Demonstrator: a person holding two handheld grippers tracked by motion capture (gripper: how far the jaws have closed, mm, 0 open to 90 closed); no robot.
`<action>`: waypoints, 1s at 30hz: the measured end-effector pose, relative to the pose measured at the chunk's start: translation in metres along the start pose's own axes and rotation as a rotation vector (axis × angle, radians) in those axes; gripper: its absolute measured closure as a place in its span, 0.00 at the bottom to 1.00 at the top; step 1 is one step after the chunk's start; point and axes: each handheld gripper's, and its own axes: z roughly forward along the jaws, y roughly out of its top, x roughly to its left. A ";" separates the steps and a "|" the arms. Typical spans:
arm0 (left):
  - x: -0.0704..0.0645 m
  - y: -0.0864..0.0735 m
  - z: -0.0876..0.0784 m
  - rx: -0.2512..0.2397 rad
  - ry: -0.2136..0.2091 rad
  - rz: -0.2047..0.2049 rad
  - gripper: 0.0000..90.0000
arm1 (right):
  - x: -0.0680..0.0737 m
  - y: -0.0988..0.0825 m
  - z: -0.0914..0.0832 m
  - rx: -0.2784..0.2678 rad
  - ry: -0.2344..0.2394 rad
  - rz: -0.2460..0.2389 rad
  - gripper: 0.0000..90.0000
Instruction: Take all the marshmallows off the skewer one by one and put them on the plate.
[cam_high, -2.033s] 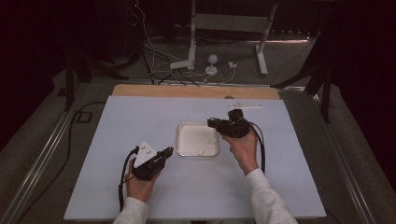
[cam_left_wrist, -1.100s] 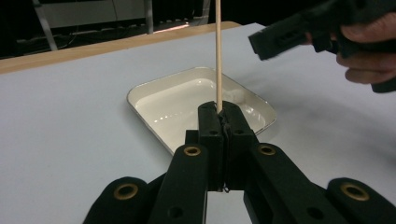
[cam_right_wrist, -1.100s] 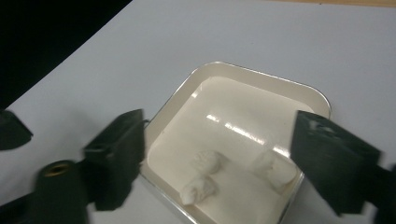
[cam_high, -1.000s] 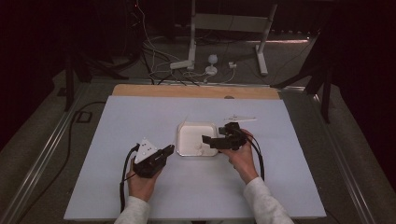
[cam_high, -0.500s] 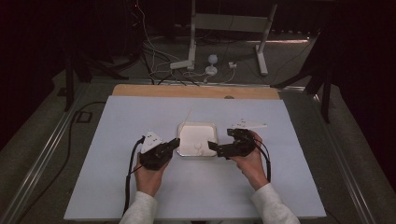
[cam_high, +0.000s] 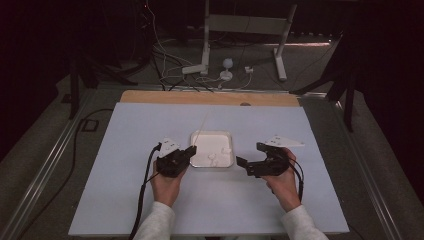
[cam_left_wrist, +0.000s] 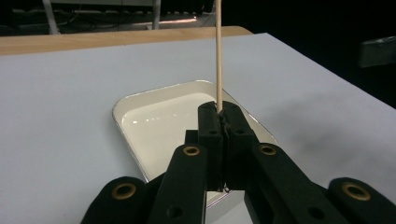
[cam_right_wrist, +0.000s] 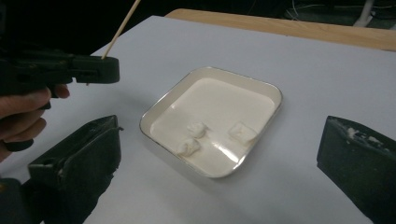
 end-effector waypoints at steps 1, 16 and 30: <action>0.000 0.000 0.001 0.002 0.002 0.002 0.99 | -0.002 -0.001 -0.001 -0.006 -0.001 0.005 0.00; -0.002 -0.005 0.015 0.043 0.021 0.007 0.99 | -0.005 -0.007 -0.006 -0.016 -0.016 0.008 0.00; -0.001 -0.011 0.032 0.082 0.040 -0.022 0.99 | -0.011 -0.007 -0.015 -0.041 -0.032 0.027 0.00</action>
